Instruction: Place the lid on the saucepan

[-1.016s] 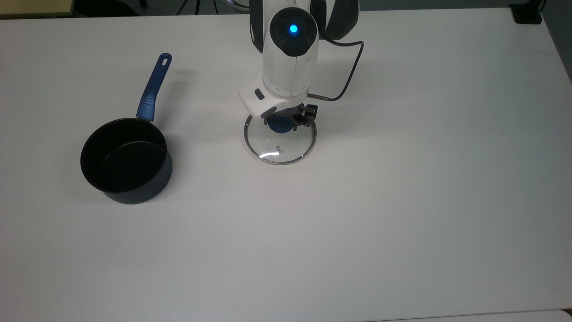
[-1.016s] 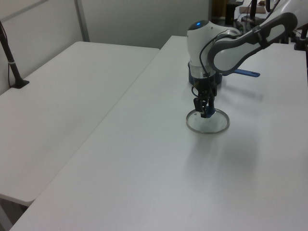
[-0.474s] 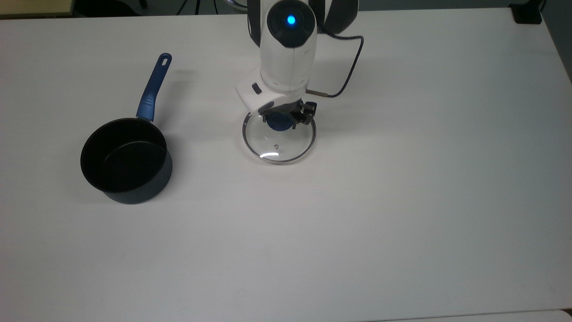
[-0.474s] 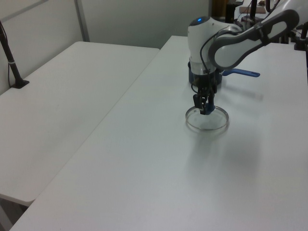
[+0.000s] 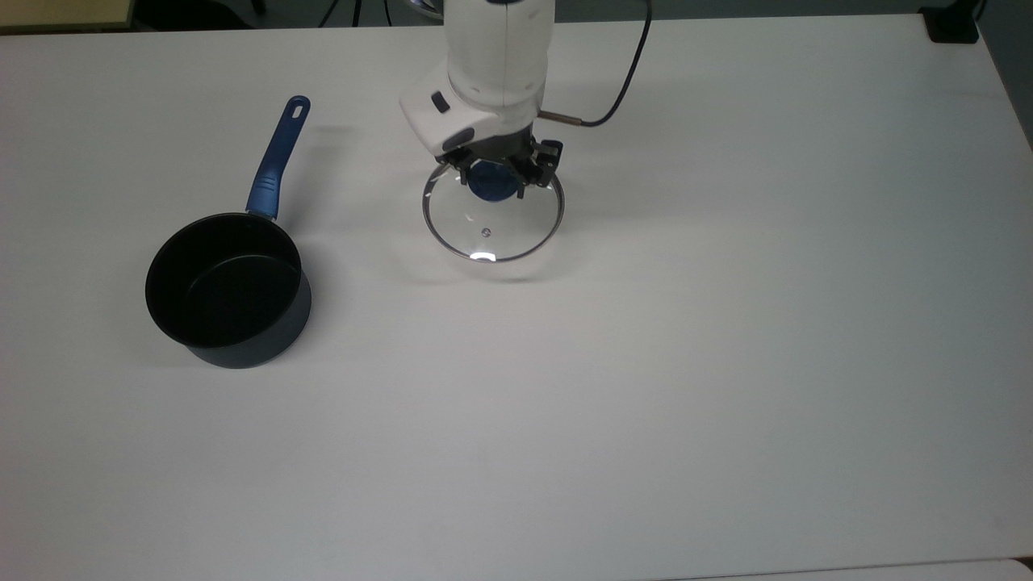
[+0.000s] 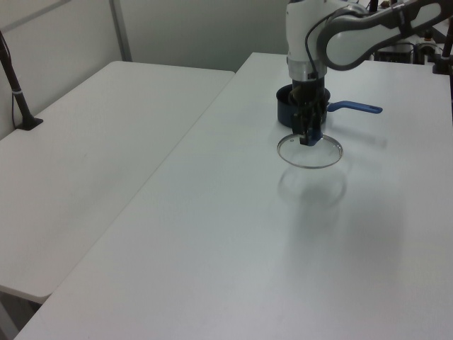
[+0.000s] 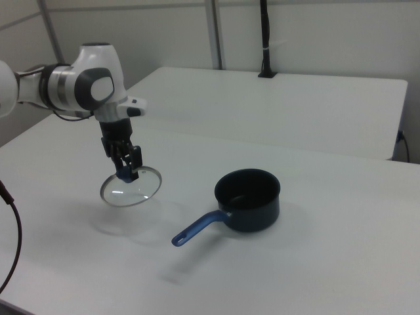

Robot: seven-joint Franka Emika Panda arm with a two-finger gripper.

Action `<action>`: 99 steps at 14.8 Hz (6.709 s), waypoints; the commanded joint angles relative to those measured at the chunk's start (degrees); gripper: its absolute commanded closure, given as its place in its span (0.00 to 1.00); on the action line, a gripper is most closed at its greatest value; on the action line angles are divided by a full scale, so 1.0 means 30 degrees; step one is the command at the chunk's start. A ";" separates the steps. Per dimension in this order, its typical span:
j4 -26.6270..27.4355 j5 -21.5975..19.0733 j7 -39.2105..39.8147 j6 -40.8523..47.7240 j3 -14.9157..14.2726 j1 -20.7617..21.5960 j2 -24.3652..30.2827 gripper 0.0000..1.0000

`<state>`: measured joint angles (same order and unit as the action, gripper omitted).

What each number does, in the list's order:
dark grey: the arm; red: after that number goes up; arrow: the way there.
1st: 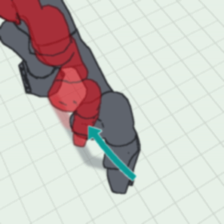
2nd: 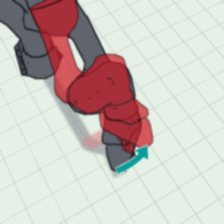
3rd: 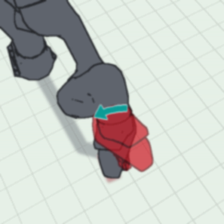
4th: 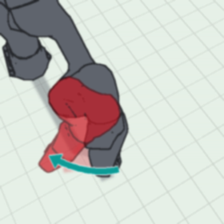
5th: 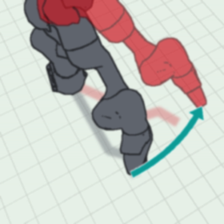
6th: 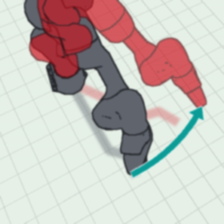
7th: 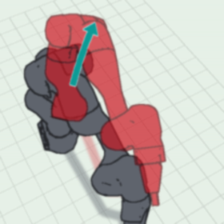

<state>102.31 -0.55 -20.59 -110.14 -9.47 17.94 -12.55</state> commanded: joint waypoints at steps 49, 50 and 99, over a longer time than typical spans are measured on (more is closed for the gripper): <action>-0.9406 -0.0492 -0.0168 -0.0727 -0.3670 -0.5806 -0.6570 0.71; -0.9406 -0.0521 -0.0168 -0.0669 -0.3670 -0.5777 -0.6570 0.71; -0.9874 -0.3363 -0.1574 0.2554 -0.4021 -0.6099 -0.6599 0.73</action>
<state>72.74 -9.72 -24.20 -103.78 -20.97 -1.01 -32.63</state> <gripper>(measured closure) 0.330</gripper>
